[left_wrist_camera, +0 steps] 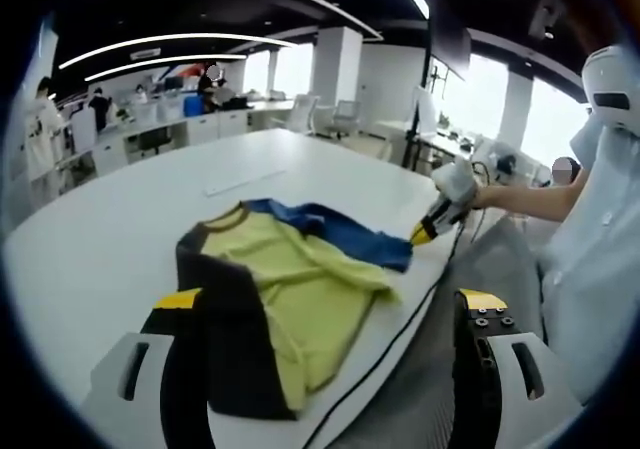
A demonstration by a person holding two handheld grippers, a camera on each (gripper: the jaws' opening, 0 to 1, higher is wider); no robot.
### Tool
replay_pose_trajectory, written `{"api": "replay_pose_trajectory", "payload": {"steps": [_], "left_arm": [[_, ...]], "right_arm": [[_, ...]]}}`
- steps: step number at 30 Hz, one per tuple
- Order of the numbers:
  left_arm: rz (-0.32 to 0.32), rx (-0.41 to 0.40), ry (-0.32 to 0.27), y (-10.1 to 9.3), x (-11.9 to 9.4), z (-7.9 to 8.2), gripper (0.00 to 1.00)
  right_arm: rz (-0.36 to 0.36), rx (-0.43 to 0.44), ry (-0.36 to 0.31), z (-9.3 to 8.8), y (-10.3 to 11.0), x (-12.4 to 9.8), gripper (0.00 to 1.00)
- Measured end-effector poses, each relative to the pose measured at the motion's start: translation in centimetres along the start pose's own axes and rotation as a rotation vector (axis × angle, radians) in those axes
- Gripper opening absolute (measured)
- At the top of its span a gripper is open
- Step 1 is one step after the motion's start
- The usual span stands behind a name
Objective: Fold the garment on the visible template until the final outline fits inside the template.
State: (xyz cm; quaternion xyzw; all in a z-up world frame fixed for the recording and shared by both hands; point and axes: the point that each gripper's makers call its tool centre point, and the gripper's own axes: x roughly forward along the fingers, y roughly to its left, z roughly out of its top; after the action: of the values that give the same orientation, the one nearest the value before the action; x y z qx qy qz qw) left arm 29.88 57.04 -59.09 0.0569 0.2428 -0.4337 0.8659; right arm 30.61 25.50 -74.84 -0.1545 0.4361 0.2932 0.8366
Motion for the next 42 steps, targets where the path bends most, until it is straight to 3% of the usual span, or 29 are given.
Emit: {"api": "replay_pose_trajectory", "payload": {"steps": [16, 32, 42], "left_arm": [[0.024, 0.012, -0.02, 0.4, -0.3, 0.8, 0.99], [0.039, -0.003, -0.016, 0.4, -0.7, 0.4, 0.98], [0.057, -0.002, -0.018, 0.4, -1.0, 0.4, 0.98]], "right_arm": [[-0.124, 0.003, 0.043, -0.5, -6.0, -1.7, 0.02], [-0.192, 0.021, 0.121, -2.6, -11.5, -2.4, 0.02], [-0.233, 0.016, 0.158, -2.9, -14.8, -3.0, 0.02]]}}
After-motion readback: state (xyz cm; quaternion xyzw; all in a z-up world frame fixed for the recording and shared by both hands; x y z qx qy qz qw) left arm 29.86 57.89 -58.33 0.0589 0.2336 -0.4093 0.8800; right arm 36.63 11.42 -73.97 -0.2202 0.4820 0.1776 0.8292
